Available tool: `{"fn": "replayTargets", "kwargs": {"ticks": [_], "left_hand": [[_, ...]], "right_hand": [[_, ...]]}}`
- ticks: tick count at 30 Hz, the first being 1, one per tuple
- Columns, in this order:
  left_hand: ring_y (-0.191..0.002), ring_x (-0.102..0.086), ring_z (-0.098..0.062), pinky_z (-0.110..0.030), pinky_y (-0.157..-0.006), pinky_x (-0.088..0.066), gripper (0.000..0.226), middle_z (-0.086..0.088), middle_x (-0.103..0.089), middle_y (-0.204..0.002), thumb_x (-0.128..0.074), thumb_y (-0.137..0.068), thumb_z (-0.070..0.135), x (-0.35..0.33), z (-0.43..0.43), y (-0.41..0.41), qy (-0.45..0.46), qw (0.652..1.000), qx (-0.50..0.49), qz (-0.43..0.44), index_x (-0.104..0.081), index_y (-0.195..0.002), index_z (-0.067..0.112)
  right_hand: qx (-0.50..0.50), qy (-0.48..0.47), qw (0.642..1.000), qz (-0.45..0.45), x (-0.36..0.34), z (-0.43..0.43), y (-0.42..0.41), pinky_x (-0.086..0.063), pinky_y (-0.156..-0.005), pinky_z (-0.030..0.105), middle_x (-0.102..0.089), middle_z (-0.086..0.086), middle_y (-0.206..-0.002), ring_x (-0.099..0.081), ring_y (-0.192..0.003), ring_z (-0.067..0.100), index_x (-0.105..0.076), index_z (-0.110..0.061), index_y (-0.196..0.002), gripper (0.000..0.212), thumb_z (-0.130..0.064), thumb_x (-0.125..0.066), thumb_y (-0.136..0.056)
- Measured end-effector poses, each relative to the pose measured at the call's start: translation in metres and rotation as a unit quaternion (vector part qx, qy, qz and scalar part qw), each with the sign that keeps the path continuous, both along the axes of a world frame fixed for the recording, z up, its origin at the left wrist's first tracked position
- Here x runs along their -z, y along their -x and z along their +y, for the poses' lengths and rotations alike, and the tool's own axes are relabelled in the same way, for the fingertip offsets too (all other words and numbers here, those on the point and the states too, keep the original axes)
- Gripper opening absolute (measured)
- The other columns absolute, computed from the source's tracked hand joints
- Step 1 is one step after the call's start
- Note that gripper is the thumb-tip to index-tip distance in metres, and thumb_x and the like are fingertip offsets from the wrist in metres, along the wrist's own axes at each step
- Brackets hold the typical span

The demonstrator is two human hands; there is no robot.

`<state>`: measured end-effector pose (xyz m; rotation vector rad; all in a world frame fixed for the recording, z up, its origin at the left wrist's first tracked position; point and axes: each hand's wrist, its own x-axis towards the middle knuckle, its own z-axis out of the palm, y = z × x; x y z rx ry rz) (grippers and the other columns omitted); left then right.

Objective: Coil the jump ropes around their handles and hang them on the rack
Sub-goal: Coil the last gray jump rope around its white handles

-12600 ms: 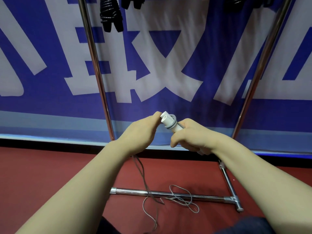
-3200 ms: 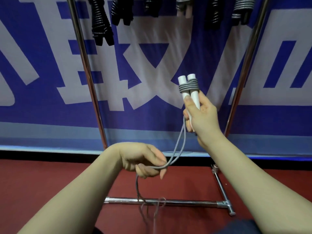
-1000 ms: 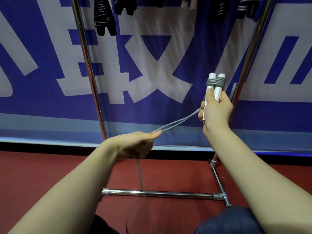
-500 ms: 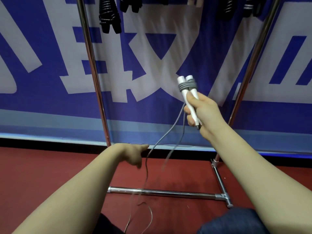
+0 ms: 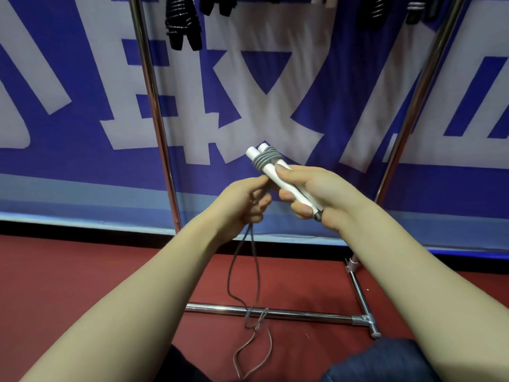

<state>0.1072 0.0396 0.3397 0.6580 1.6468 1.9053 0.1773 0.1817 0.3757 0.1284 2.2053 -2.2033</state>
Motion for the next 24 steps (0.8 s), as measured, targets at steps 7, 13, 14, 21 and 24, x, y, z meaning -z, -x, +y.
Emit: {"fn": "replayTargets", "kwargs": {"ticks": [7,13,14,21,24], "left_hand": [[-0.039,-0.024,-0.007,-0.016,-0.039,-0.019,0.022,-0.002,-0.042,-0.052,-0.05,-0.1,0.014,-0.002,-0.023,0.016,0.06,0.996,-0.018,0.07,-0.072,-0.096,0.01],[-0.042,-0.041,-0.011,-0.017,-0.042,-0.033,0.016,-0.006,-0.057,-0.057,-0.062,-0.093,0.009,-0.006,-0.02,0.01,0.039,0.993,-0.072,0.083,-0.07,-0.094,-0.005],[-0.043,-0.041,-0.011,-0.017,-0.043,-0.034,0.016,-0.006,-0.059,-0.058,-0.064,-0.092,0.008,-0.006,-0.02,0.01,0.03,0.993,-0.081,0.076,-0.069,-0.093,-0.007],[-0.045,-0.022,-0.011,-0.02,-0.042,-0.02,0.031,0.004,-0.038,-0.047,-0.065,-0.09,0.018,-0.007,-0.009,0.008,0.064,0.987,-0.144,0.041,-0.069,-0.096,-0.012],[-0.043,-0.018,-0.009,-0.019,-0.04,-0.017,0.039,0.007,-0.028,-0.048,-0.062,-0.094,0.037,-0.008,-0.002,0.004,0.074,0.99,-0.121,-0.02,-0.069,-0.096,-0.001]], "right_hand": [[0.014,-0.058,0.998,-0.002,0.006,0.004,-0.003,-0.023,-0.032,0.019,-0.046,0.003,-0.058,-0.026,-0.036,0.012,-0.07,-0.005,-0.102,0.03,-0.032,-0.057,-0.098],[0.111,-0.137,0.983,0.04,0.011,-0.003,0.004,-0.019,-0.036,0.018,-0.043,0.007,-0.06,-0.023,-0.036,0.01,-0.058,-0.004,-0.085,0.027,-0.028,-0.059,-0.097],[0.137,-0.149,0.978,0.05,0.012,-0.003,0.005,-0.019,-0.035,0.017,-0.043,0.008,-0.06,-0.024,-0.035,0.009,-0.056,-0.005,-0.084,0.026,-0.028,-0.059,-0.097],[0.204,-0.395,0.89,0.103,0.023,-0.008,0.01,-0.043,-0.055,0.033,-0.057,0.001,-0.067,-0.051,-0.058,0.022,-0.063,-0.011,-0.087,0.03,-0.04,-0.059,-0.094],[0.215,-0.548,0.801,0.111,0.027,-0.017,0.007,-0.045,-0.068,0.039,-0.063,0.007,-0.086,-0.056,-0.078,0.033,-0.059,-0.013,-0.105,0.032,-0.042,-0.047,-0.1]]}}
